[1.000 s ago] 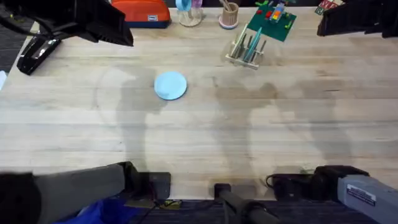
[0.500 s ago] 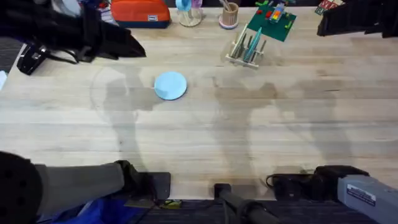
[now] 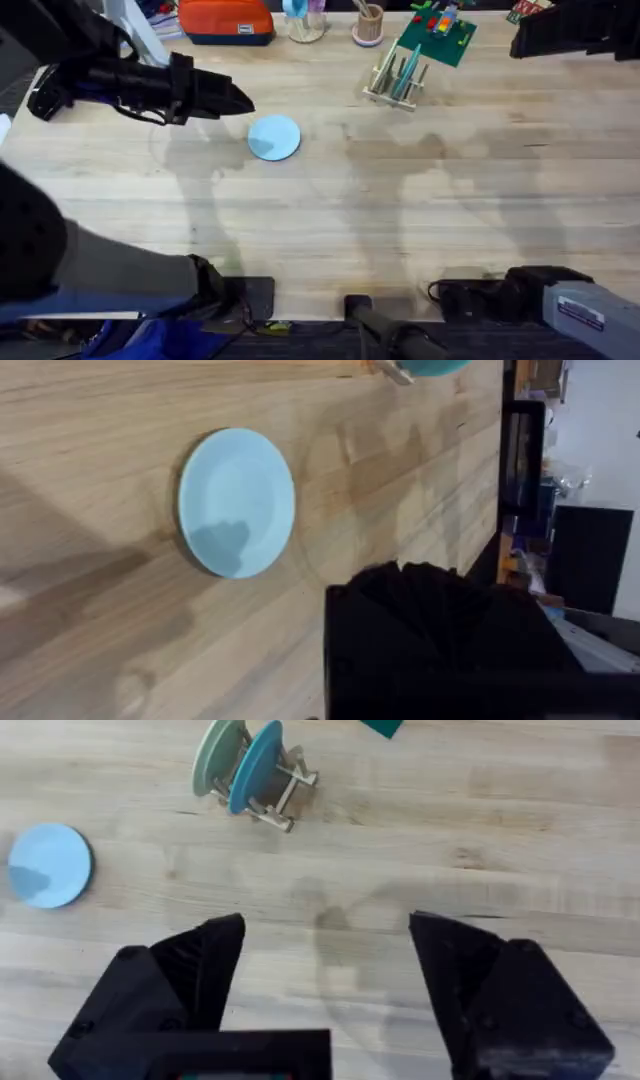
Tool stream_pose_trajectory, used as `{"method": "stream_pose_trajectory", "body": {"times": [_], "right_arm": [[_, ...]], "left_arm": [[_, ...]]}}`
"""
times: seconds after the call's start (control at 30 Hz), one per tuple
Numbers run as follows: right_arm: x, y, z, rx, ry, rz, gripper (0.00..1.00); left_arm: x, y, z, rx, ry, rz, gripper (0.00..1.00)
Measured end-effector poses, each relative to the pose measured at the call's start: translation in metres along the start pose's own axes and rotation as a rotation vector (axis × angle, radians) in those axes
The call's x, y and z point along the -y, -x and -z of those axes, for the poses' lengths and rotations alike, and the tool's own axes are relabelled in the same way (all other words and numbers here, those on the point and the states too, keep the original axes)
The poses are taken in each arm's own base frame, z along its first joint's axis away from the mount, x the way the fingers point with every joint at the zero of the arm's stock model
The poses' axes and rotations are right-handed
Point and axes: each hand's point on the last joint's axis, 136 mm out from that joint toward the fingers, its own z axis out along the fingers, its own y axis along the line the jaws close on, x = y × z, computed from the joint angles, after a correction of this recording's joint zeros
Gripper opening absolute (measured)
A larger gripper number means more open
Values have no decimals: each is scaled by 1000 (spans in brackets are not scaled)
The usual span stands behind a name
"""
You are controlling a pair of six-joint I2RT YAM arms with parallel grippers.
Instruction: Pick up the plates from the table one by one and place each into a slot on the dish rack.
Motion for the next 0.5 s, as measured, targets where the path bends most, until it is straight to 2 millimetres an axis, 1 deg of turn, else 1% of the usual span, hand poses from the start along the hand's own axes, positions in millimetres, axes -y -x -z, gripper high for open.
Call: {"method": "stream_pose_trajectory", "body": {"times": [0.2,0.5], "right_arm": [[0,0,0,0,0,0,993],[0,0,0,0,0,0,994]], "left_arm": [[-19,1,-11,-28,-18,39,41],[-33,4,-19,-36,-25,36,41]]}}
